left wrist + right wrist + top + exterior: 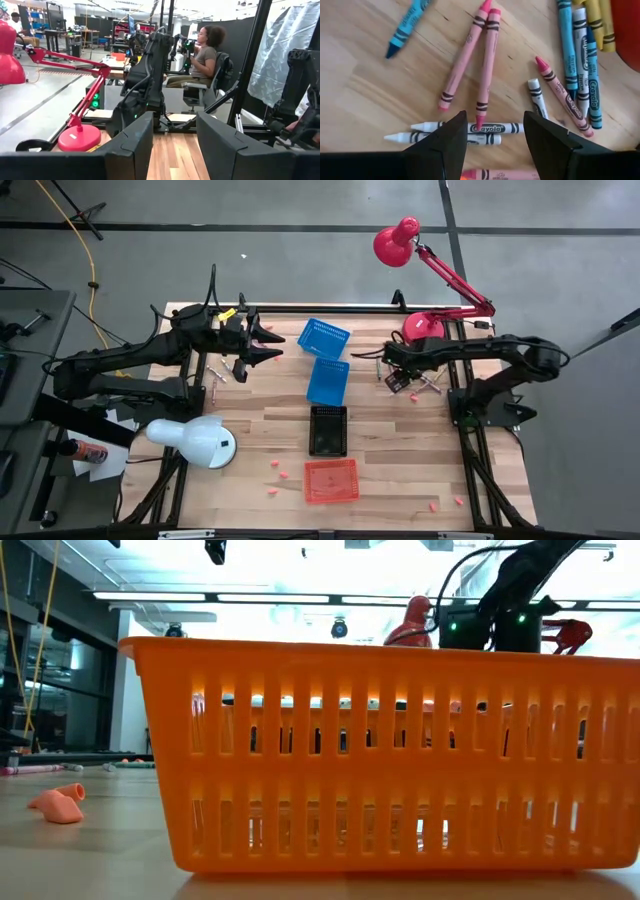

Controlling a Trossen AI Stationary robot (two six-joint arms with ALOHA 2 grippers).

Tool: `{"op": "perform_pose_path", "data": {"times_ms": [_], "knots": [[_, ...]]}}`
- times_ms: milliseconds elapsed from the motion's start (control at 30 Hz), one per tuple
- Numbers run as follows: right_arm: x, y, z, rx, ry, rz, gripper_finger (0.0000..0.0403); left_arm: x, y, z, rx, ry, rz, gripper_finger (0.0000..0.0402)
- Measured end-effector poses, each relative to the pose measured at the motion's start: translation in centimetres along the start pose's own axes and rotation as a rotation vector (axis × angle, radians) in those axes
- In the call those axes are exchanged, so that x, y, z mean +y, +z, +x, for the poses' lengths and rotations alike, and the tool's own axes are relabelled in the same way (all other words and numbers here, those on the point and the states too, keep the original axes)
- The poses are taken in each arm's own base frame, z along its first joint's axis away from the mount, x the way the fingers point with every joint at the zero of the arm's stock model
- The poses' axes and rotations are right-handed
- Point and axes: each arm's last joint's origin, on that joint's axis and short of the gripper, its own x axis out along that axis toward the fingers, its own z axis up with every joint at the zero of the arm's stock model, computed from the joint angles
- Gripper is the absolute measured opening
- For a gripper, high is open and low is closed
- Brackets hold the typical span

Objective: Sort crayons
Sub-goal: Put the pink crayon into the top blue bin

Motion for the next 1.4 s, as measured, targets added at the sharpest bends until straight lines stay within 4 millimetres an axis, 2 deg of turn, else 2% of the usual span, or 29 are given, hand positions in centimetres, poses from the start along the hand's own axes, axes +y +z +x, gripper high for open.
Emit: {"op": "perform_pose_path", "data": {"times_ms": [200,467,633,833,933,1067,1167,1400], "knots": [[0.0,0.6,1.4,0.036,-0.022,-0.001,0.0187,0.0,0.0,0.0,0.0,0.0,-0.001,0.014],[0.4,0.9,2.3,0.043,-0.016,-0.01,0.0178,0.0,0.0,0.0,0.0,0.0,-0.001,0.0138],[0.6,1.0,2.7,0.057,-0.015,-0.013,0.013,0.0,0.0,0.0,0.0,0.0,-0.003,0.0139],[0.5,0.9,2.7,0.064,-0.026,-0.041,0.004,0.0,0.0,0.0,0.0,0.0,-0.002,0.0141],[0.2,0.7,2.4,0.068,-0.058,-0.063,0.001,0.0,0.0,0.0,-0.001,0.0,-0.002,0.0141],[-0.5,0.1,1.7,0.08,-0.117,-0.076,0.0019,0.1,0.1,-0.1,-0.004,0.006,0.0,0.0141],[-0.9,-0.3,0.7,0.062,-0.131,-0.083,0.001,0.3,0.1,-0.1,-0.005,0.016,0.001,0.0141],[-0.1,0.0,-2.5,-0.199,0.024,-0.112,0.0007,0.9,0.1,-0.3,-0.004,0.049,0.001,0.0141]]}}
